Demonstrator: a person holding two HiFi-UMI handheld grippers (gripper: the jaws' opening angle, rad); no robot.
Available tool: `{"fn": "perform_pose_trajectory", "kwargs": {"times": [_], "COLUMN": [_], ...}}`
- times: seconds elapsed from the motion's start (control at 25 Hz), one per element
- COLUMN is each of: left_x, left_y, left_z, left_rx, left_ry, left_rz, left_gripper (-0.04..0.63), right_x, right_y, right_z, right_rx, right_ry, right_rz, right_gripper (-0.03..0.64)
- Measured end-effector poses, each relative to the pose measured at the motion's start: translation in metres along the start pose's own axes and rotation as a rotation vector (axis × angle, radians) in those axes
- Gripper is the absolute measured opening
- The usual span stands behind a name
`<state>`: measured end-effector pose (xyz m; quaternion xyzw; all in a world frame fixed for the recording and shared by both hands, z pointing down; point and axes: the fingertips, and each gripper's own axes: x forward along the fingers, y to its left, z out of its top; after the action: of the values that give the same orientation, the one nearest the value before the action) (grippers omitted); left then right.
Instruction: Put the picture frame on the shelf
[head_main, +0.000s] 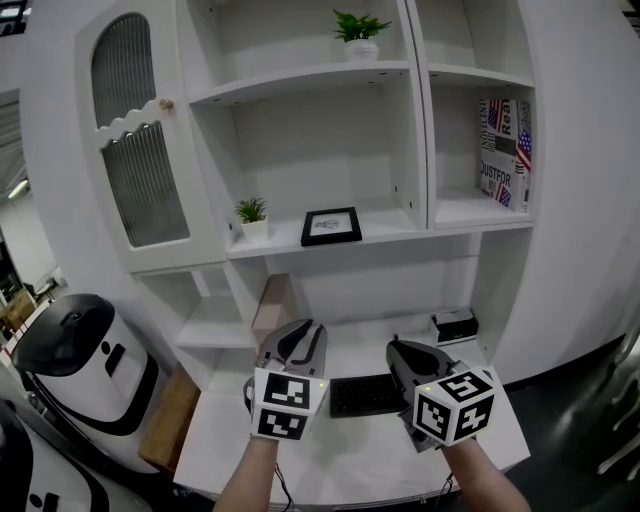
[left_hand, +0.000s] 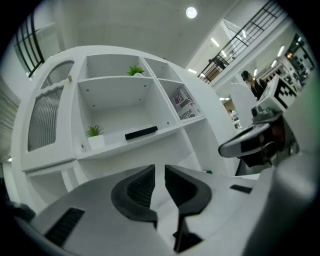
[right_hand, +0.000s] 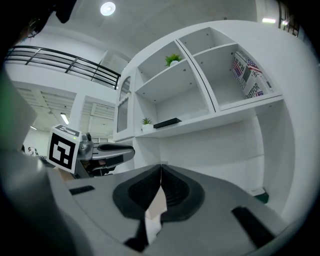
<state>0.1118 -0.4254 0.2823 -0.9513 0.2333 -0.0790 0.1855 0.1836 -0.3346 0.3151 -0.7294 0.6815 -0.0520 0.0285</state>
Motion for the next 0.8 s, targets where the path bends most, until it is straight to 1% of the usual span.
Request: {"fn": "perform_pose_trajectory", "kwargs": {"times": [0.12, 0.4, 0.68, 0.8], "left_x": [-0.009, -0.028, -0.044, -0.049], "left_y": [-0.003, -0.01, -0.026, -0.031], "left_z": [-0.011, -0.038, -0.068, -0.078], "left_rx": [-0.078, -0.194, -0.303, -0.329], "left_ry": [0.003, 0.026, 0.062, 0.082], "left_rz": [0.001, 0.016, 0.033, 0.036], "left_gripper": [0.057, 0.044, 0.031, 0.028], "right_x": [-0.006, -0.017, -0.033, -0.04], "right_y": [-0.001, 0.0, -0.005, -0.006], "right_z": [-0.007, -0.023, -0.045, -0.054], "right_rx": [0.006, 0.045, 0.079, 0.093], "right_ry": [0.008, 0.019, 0.043, 0.052], "right_rz": [-0.005, -0.005, -0.017, -0.021], "right_gripper": [0.002, 0.002, 0.001, 0.001]}}
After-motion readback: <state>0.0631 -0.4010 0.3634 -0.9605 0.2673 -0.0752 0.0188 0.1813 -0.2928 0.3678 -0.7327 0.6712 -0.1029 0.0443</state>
